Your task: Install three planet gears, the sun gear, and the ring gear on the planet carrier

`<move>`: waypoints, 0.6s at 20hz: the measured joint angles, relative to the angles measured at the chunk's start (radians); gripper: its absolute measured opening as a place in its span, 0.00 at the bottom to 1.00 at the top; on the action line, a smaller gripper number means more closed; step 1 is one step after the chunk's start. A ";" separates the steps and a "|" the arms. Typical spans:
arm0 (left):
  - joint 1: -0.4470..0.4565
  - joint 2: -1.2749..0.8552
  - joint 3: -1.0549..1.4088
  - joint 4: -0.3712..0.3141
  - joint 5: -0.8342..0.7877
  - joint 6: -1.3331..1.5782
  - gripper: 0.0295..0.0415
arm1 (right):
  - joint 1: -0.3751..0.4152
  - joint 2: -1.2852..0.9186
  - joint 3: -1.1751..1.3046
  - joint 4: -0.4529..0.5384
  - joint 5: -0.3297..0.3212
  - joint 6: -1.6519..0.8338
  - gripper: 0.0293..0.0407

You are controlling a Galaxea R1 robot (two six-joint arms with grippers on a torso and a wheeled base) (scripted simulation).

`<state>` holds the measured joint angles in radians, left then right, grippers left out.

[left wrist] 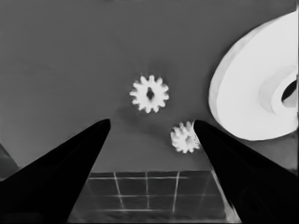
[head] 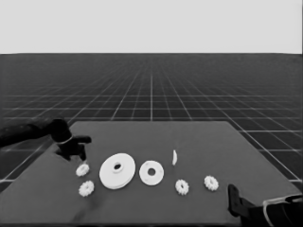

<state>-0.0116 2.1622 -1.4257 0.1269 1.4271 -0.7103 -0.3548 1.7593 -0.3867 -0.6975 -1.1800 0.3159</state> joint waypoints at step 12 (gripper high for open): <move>0.200 0.099 -0.196 0.095 -0.155 0.046 0.75 | 0.000 0.000 0.000 0.000 0.000 0.000 0.81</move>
<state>0.1886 2.2616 -1.6215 0.2222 1.2720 -0.6648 -0.3547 1.7592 -0.3868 -0.6977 -1.1801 0.3159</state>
